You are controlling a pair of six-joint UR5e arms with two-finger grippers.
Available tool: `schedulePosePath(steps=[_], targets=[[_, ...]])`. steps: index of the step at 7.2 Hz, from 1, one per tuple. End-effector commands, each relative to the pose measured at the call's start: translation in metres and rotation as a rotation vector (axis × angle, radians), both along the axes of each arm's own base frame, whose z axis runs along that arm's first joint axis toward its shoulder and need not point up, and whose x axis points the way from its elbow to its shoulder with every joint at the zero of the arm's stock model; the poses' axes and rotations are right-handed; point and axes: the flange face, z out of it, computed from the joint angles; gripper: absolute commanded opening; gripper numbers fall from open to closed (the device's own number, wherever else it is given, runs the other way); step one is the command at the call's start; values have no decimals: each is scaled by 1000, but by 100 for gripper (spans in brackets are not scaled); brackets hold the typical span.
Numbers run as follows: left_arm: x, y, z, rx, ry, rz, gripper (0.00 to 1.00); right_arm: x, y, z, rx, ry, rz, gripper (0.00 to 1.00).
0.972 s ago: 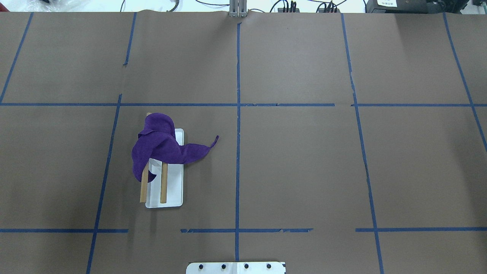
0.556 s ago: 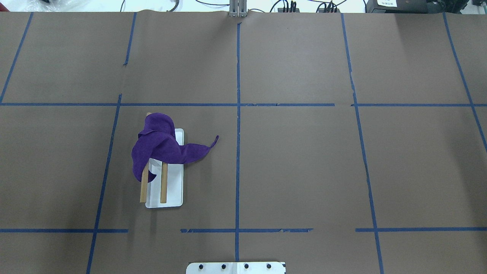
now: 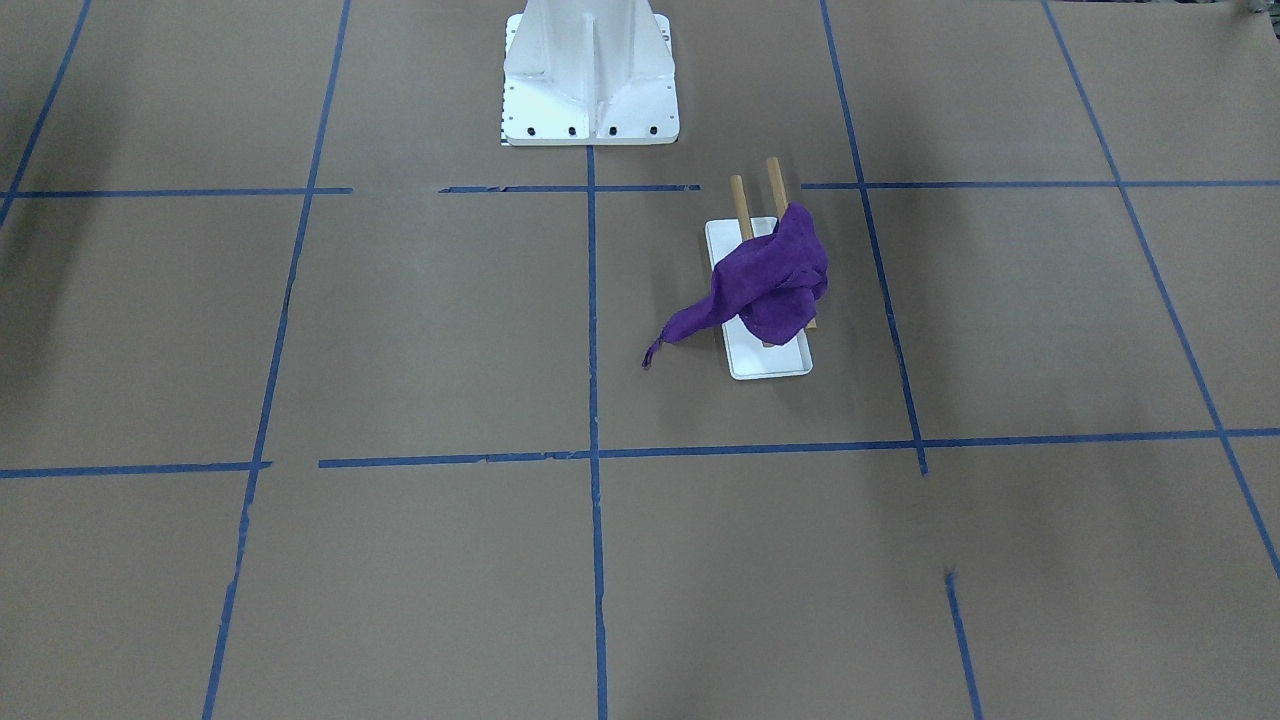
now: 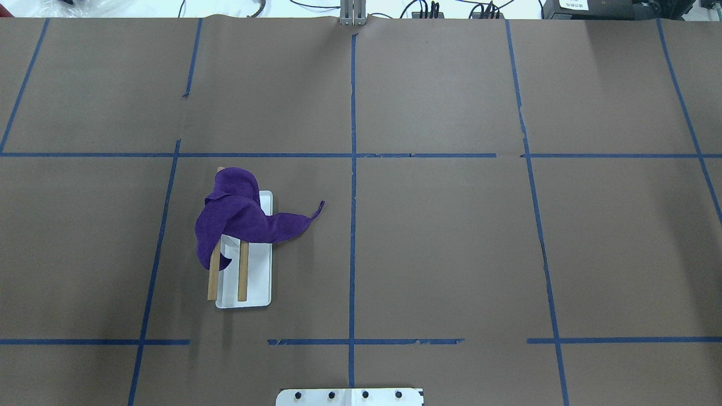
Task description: Hang towel on rack
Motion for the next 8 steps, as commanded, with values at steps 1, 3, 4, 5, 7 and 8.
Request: schedulePosePath(steps=[1,3,4,5,7,8], targets=[[-1,0,-2,4,-2,-1,100,-1,0,-1,-1,-3,2,100],[0,0,-3,6,0,-1,100,-2,-1,-1,2,-3,0,100],[0,0,-4,8,0,-1,100,-2,-1,-1,2,-3,0,100],[0,0,-3,6,0,-1,100,-2,-1,-1,2,-3,0,100],[0,0,1,0,0,-1,100,-1,-1,-3,6,-3,1,100],[0,0,1,0,0,-1,100,-2,-1,-3,6,-3,-1,100]])
